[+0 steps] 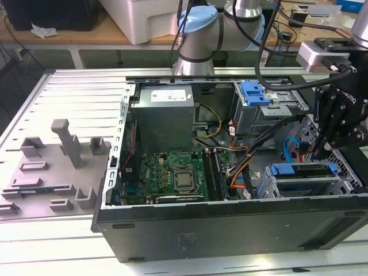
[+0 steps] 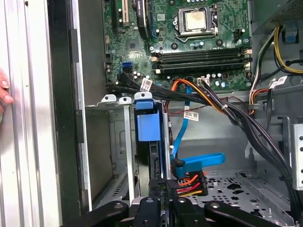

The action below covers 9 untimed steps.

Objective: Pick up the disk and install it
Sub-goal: 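Insert the first disk wire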

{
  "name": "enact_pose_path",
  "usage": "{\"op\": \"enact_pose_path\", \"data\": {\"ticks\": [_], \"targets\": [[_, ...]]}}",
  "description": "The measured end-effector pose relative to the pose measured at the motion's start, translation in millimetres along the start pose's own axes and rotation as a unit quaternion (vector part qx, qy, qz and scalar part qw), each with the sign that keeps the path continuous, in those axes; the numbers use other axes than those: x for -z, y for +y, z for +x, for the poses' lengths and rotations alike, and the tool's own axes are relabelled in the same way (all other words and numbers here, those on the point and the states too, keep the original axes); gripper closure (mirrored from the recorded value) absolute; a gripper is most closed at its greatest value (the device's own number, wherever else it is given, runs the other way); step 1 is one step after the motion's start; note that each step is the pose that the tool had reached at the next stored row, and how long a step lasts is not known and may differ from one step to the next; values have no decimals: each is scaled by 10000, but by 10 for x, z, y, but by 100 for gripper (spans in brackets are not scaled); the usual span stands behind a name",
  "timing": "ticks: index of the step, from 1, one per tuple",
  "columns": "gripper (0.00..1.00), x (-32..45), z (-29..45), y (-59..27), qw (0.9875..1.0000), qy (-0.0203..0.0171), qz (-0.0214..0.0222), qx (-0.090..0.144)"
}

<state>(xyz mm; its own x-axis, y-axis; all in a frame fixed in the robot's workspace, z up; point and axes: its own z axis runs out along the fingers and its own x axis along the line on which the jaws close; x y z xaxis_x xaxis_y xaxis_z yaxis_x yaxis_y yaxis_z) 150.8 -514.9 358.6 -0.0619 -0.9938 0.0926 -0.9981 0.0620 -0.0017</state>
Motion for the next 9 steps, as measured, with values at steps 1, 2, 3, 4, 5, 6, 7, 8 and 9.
{"op": "enact_pose_path", "data": {"ticks": [1, 2, 3, 4, 5, 6, 7, 8, 9], "targets": [[83, -7, -1, 0, 10000, -2, 1, 6], [83, -11, -1, 0, 10000, -3, 1, 9], [83, -17, -1, 0, 10000, -6, 1, 13], [83, -21, -2, 0, 10000, -8, 2, 18], [83, -27, -3, 0, 10000, -11, 2, 23], [83, -34, -3, 0, 10000, -14, 2, 30], [83, -39, -4, 0, 10000, -17, 3, 35], [83, -43, -4, 0, 10000, -19, 3, 39], [83, -48, -4, 0, 10000, -21, 3, 44]]}}
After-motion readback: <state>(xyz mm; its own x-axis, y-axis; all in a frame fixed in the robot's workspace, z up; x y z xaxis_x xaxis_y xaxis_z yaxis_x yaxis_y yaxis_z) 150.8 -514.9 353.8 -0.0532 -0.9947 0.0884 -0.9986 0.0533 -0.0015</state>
